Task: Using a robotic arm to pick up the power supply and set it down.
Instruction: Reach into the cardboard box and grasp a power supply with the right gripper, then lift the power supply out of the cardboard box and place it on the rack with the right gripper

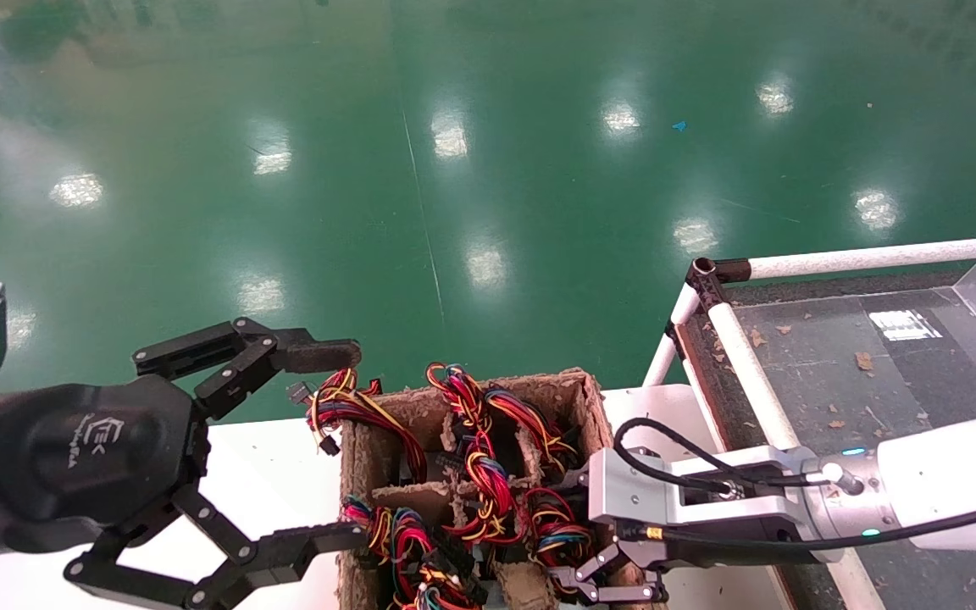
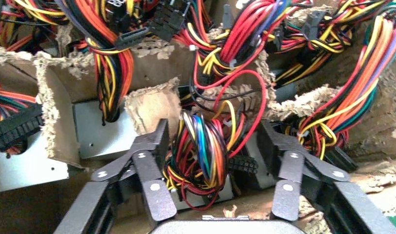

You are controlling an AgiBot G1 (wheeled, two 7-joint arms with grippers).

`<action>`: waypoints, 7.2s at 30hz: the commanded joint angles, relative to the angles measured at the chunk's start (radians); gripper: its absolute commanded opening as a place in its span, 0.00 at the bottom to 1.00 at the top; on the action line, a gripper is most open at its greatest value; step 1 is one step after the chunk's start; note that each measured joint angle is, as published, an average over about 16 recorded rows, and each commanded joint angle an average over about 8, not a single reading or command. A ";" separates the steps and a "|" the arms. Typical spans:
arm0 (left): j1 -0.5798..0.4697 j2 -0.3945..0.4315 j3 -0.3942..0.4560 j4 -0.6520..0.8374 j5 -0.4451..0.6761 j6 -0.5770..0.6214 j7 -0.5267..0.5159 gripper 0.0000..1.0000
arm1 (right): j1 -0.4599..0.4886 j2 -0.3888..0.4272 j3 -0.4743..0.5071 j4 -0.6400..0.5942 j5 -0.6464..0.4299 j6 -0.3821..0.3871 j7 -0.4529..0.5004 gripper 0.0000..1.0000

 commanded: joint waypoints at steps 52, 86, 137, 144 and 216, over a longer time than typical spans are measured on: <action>0.000 0.000 0.001 0.000 -0.001 0.000 0.001 1.00 | 0.062 0.193 0.235 0.034 0.320 -0.006 -0.131 0.00; 0.000 -0.001 0.002 0.000 -0.001 -0.001 0.001 1.00 | -0.076 0.304 0.421 0.018 0.052 0.563 -0.297 0.00; -0.001 -0.001 0.003 0.000 -0.002 -0.001 0.001 1.00 | -0.032 0.170 0.279 -0.021 -0.189 0.568 -0.219 0.28; -0.001 -0.001 0.003 0.000 -0.002 -0.001 0.001 1.00 | -0.023 0.160 0.265 -0.024 -0.218 0.562 -0.198 1.00; -0.001 -0.002 0.004 0.001 -0.003 -0.002 0.002 1.00 | -0.138 0.238 0.364 -0.020 0.371 0.212 -0.111 1.00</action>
